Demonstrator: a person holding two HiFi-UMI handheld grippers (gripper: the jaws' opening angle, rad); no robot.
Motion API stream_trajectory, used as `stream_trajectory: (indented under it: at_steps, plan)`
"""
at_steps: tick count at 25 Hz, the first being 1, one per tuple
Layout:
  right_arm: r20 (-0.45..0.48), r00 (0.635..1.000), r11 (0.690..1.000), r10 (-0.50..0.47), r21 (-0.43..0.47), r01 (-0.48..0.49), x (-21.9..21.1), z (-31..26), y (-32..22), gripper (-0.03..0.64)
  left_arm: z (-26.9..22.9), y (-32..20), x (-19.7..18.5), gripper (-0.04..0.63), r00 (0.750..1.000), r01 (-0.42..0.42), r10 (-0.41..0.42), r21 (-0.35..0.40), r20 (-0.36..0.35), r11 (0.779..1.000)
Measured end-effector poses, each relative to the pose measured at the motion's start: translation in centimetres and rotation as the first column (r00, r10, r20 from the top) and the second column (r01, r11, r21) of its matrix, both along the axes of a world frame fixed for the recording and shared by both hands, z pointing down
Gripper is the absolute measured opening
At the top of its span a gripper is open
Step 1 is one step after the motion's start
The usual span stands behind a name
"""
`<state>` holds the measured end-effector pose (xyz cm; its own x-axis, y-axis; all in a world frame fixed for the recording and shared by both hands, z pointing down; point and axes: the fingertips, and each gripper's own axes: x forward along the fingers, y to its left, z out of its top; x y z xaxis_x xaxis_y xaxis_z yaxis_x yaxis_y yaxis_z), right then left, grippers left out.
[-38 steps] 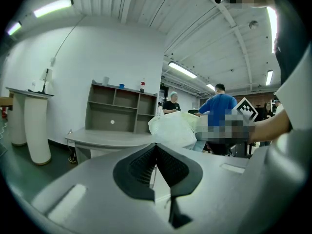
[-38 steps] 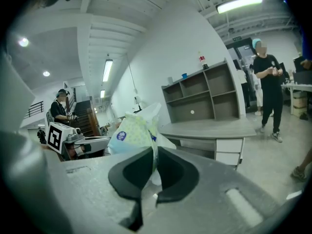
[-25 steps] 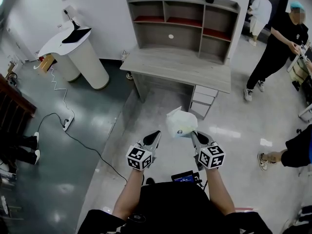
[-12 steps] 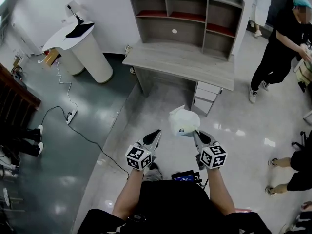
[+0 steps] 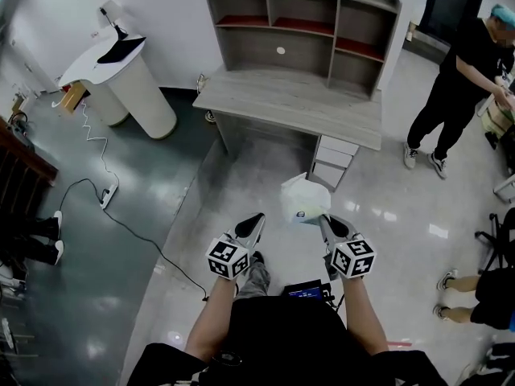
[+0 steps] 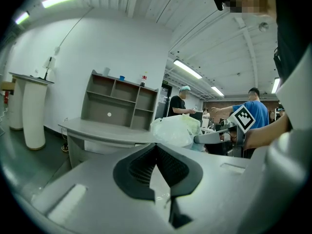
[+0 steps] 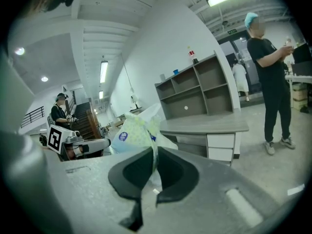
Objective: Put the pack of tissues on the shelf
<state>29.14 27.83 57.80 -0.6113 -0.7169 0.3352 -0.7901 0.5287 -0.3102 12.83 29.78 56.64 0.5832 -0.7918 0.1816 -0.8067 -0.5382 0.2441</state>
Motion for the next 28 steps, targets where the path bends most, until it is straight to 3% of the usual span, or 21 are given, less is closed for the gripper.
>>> stream_trajectory:
  at_steps: [9, 28]
  plan:
    - [-0.021, 0.999, 0.999, 0.034, 0.001, -0.034, -1.2, -0.9, -4.4, 0.008, -0.2, -5.0, -1.2, 0.002, 0.999, -0.047, 0.047, 0.001, -0.01, 0.999]
    - [-0.047, 0.994, 0.995, 0.098, -0.014, -0.098, -8.0, -0.7, -14.6, 0.008, 0.4, -16.5, -7.6, 0.002, 0.992, -0.128, 0.128, -0.003, -0.002, 0.992]
